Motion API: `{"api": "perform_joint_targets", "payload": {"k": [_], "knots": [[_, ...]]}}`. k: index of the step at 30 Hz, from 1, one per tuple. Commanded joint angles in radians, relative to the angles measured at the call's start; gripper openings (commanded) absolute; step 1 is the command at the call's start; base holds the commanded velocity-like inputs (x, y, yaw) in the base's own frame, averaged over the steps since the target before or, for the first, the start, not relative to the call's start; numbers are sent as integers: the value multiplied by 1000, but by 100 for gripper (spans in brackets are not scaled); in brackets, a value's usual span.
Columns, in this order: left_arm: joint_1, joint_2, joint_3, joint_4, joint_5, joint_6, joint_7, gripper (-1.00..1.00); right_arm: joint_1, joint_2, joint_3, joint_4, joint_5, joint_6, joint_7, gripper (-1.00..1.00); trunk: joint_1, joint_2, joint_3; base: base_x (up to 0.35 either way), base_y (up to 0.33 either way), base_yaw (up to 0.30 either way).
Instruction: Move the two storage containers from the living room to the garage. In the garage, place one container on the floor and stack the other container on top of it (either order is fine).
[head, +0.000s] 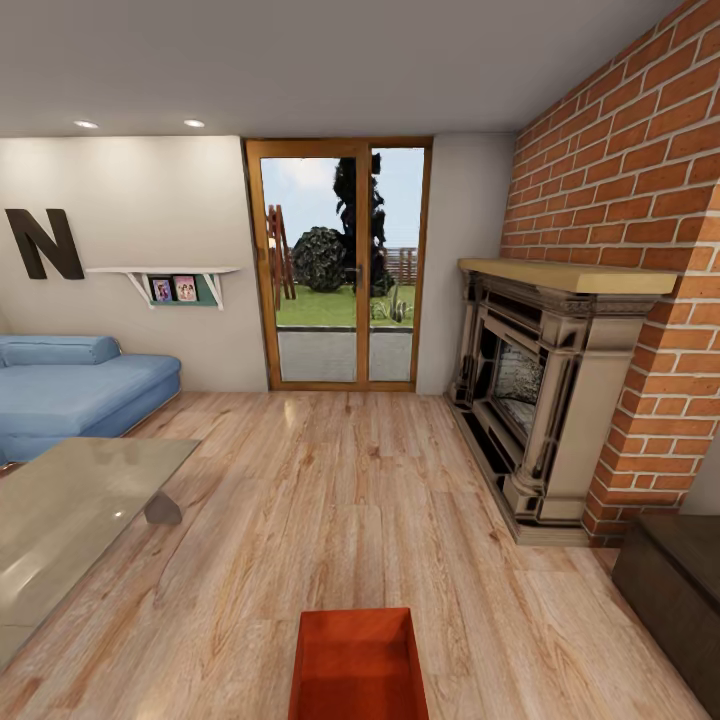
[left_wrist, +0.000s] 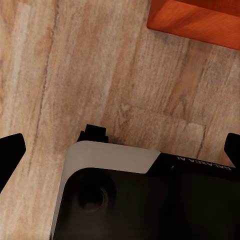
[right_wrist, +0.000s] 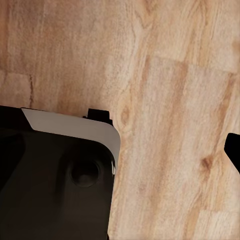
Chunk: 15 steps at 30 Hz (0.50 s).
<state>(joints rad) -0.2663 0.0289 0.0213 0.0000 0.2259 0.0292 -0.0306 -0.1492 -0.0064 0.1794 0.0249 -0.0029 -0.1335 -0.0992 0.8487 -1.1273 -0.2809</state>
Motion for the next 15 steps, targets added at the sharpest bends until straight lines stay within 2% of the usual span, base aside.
{"api": "perform_joint_targets", "payload": {"k": [1, 15], "knots": [[-1, 0, 2, 0, 7, 3, -3, 100, -1, 0, 6, 3, -1, -5, -3, 100, 0, -1, -1, 0, 0, 0], [-1, 2, 2, 0, 7, 3, -3, 100, -1, 1, 3, 3, -4, -8, -4, 100, 0, -1, -3, 0, 0, 0]]}}
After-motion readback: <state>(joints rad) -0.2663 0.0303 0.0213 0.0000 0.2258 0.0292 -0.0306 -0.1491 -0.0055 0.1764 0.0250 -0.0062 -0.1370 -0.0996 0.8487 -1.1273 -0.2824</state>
